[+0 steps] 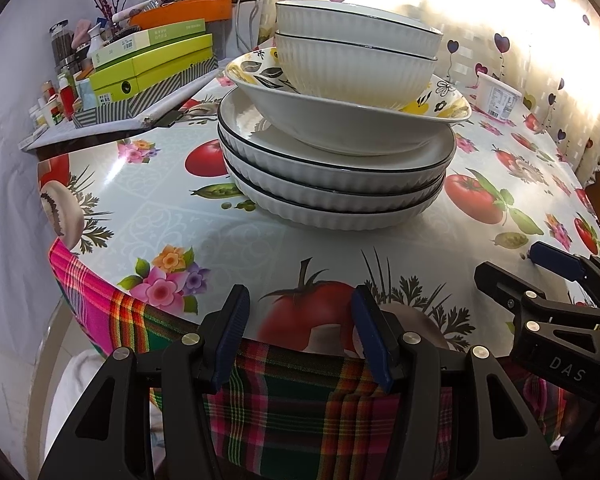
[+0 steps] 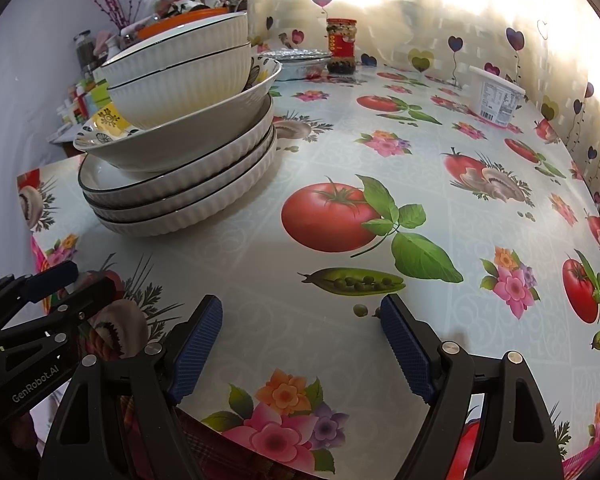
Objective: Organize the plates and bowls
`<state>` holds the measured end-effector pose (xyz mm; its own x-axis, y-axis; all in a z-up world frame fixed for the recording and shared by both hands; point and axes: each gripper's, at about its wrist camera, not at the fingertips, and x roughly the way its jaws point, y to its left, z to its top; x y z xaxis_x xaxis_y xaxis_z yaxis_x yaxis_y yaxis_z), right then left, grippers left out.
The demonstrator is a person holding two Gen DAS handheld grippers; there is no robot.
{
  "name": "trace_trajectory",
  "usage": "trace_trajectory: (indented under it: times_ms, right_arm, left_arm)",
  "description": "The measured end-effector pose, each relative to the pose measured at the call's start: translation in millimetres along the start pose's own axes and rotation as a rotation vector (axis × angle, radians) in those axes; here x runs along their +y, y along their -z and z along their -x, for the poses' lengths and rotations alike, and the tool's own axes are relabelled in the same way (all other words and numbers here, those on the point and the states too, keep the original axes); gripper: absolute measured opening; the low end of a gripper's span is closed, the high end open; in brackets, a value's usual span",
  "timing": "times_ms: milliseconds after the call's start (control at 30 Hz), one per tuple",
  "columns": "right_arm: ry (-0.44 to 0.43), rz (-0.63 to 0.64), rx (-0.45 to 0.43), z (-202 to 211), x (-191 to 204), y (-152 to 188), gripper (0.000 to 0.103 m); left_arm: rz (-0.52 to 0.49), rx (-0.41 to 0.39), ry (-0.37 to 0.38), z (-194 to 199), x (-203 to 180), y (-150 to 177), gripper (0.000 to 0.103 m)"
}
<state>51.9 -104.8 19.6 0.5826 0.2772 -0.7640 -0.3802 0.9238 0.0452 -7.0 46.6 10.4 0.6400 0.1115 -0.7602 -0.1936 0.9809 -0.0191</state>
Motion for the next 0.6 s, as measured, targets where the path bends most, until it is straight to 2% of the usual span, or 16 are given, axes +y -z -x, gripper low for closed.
trace_trajectory:
  times_ms: [600]
  right_arm:
    - [0.006, 0.002, 0.001, -0.2, 0.6, 0.4, 0.083]
  left_arm:
    - [-0.004, -0.004, 0.002, -0.4, 0.0, -0.3, 0.054]
